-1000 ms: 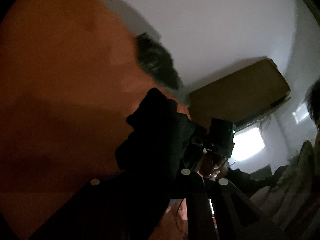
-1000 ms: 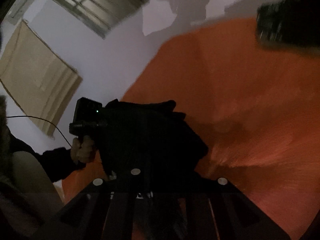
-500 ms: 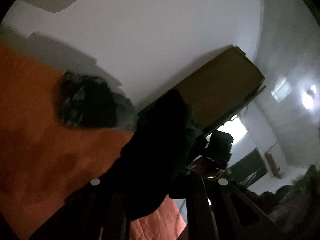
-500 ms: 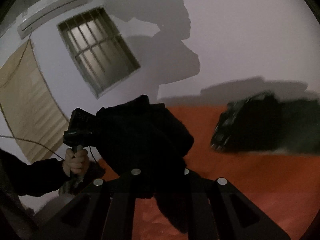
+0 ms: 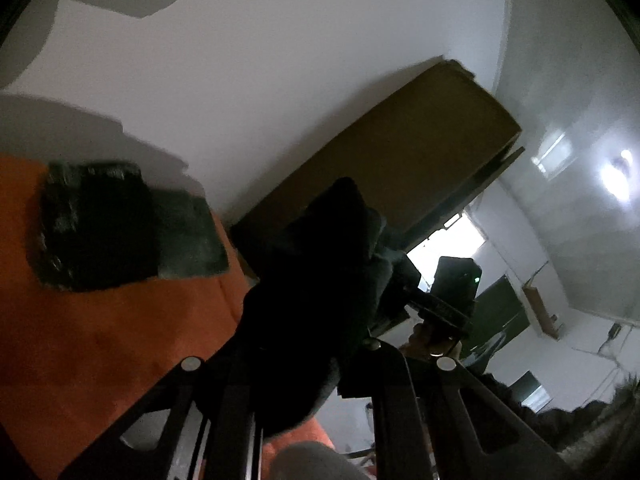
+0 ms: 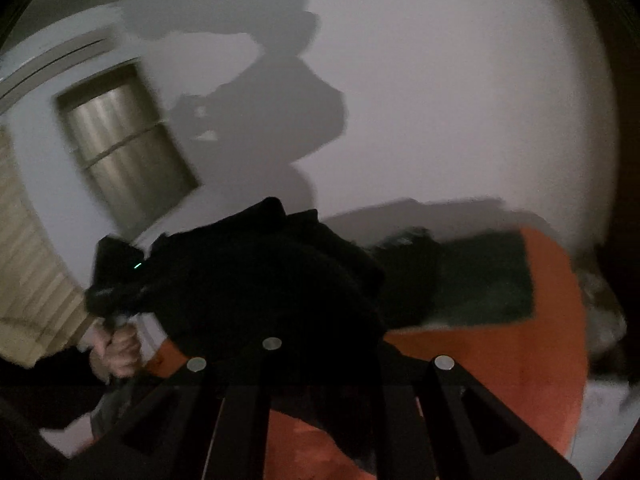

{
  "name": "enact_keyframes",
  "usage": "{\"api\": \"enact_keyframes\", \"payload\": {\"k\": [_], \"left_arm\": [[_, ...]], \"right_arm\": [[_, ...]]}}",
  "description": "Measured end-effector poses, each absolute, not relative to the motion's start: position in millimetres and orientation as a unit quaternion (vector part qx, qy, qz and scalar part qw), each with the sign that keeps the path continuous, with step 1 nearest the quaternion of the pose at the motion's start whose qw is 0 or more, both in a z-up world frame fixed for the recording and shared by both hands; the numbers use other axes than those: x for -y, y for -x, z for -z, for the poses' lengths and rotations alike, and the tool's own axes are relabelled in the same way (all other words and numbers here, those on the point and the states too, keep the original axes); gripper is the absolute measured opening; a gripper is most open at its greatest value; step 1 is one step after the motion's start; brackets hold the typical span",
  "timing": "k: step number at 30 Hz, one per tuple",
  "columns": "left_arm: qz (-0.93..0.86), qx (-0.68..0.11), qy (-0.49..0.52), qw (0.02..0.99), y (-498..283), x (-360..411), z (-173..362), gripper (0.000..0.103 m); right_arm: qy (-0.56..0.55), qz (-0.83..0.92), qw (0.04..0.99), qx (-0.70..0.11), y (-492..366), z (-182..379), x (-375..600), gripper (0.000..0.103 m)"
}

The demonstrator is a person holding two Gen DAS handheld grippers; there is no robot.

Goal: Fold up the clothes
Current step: 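Carry the shirt over and lower it onto the patterned garment with both grippers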

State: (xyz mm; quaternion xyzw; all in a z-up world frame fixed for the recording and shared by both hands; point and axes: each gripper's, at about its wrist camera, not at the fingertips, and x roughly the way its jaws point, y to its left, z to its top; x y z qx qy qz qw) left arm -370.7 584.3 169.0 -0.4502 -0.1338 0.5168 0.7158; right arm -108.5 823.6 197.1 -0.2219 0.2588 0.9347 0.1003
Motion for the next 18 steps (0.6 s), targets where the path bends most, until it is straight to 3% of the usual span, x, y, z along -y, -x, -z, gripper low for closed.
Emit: {"api": "enact_keyframes", "payload": {"k": [8, 18], "left_arm": [[-0.517, 0.149, 0.531, 0.654, 387.7, -672.6, -98.0, 0.011], [-0.51, 0.163, 0.519, 0.667, 401.3, -772.6, -45.4, 0.011]], "right_arm": [[0.23, -0.903, 0.145, -0.333, 118.5, -137.9, -900.2, 0.007], [0.194, -0.888, 0.154, -0.387, 141.4, -76.5, -1009.5, 0.007]]}}
